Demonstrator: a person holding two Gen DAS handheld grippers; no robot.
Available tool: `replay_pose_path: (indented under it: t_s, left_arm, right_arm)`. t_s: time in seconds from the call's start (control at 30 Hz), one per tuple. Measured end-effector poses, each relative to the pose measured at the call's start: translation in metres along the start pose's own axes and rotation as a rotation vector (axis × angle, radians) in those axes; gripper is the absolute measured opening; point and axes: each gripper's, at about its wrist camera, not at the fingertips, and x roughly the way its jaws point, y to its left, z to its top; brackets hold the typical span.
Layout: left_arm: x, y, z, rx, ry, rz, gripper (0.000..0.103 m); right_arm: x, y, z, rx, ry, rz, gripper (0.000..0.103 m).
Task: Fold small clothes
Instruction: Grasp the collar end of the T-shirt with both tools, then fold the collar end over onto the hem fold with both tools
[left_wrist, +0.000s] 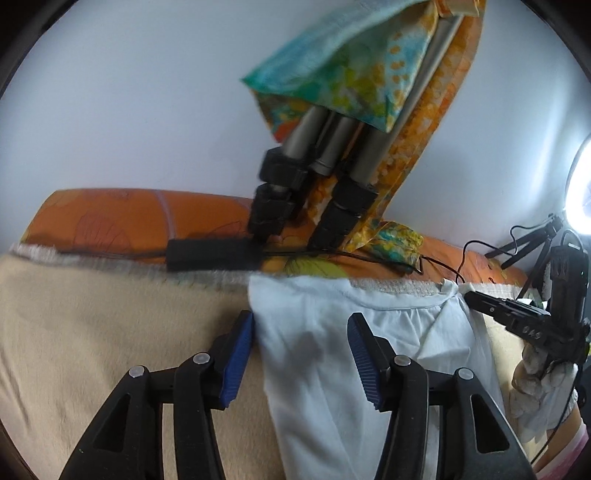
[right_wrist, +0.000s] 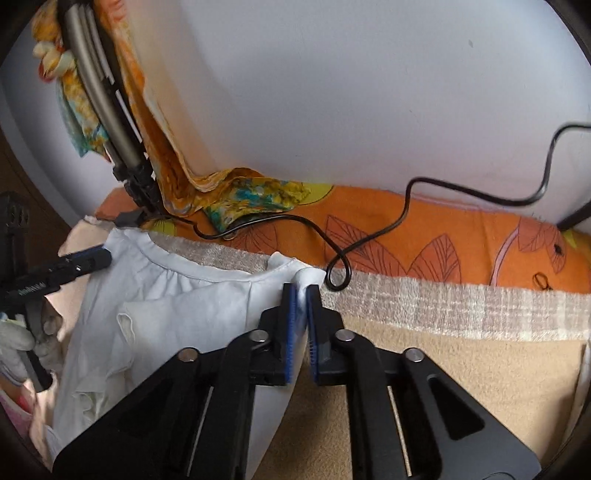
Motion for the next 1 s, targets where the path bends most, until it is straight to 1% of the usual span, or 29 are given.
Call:
replay_pose_path:
  t_s: [0.03,0.07,0.1,0.13,0.2,0.23,0.27,0.3,0.33,0.43,0.63,0.87,1.0]
  left_arm:
    - [0.003,0.0,0.001,0.003,0.008,0.001,0.05]
    - [0.008,0.0,0.002,0.003,0.015,0.007,0.047]
    - [0.009,-0.001,0.003,0.003,0.013,0.017,0.04]
    - [0.01,-0.002,0.003,0.009,0.008,0.028,0.034]
    - [0.01,-0.002,0.003,0.015,0.0,0.028,0.028]
    - [0.01,-0.002,0.004,0.015,0.001,0.027,0.02]
    - [0.012,-0.002,0.004,0.013,0.0,0.03,0.016]
    - [0.012,-0.002,0.004,0.01,0.002,0.025,0.013]
    - [0.012,-0.002,0.003,0.009,-0.002,0.02,0.008]
    - [0.008,-0.004,0.003,0.016,-0.023,0.01,0.005]
    - [-0.021,-0.006,0.004,-0.005,-0.073,-0.044,0.004]
    - [-0.075,-0.024,-0.005,0.021,-0.123,-0.099,0.004]
    - [-0.112,-0.038,-0.019,0.055,-0.144,-0.106,0.004]
  right_arm:
    - [-0.002,-0.006,0.0,0.037,-0.007,0.035,0.031]
    - [-0.003,-0.01,0.0,0.062,-0.01,0.061,0.033]
    - [-0.003,-0.014,0.0,0.086,-0.007,0.088,0.034]
    - [-0.001,-0.014,0.0,0.094,-0.001,0.094,0.034]
    - [0.004,-0.01,0.001,0.079,0.018,0.084,0.033]
    - [0.006,-0.006,0.001,0.063,0.025,0.076,0.029]
    - [0.008,0.0,0.002,0.045,0.022,0.069,0.021]
    - [0.008,0.004,0.002,0.028,0.027,0.075,0.008]
    - [0.008,0.007,0.002,0.02,0.026,0.072,0.008]
    - [0.002,0.015,0.003,-0.002,0.001,0.063,0.006]
    - [-0.029,0.024,0.004,-0.008,-0.063,0.102,0.005]
    - [-0.083,0.046,-0.003,-0.05,-0.125,0.142,0.005]
    - [-0.119,0.068,-0.015,-0.092,-0.14,0.131,0.005]
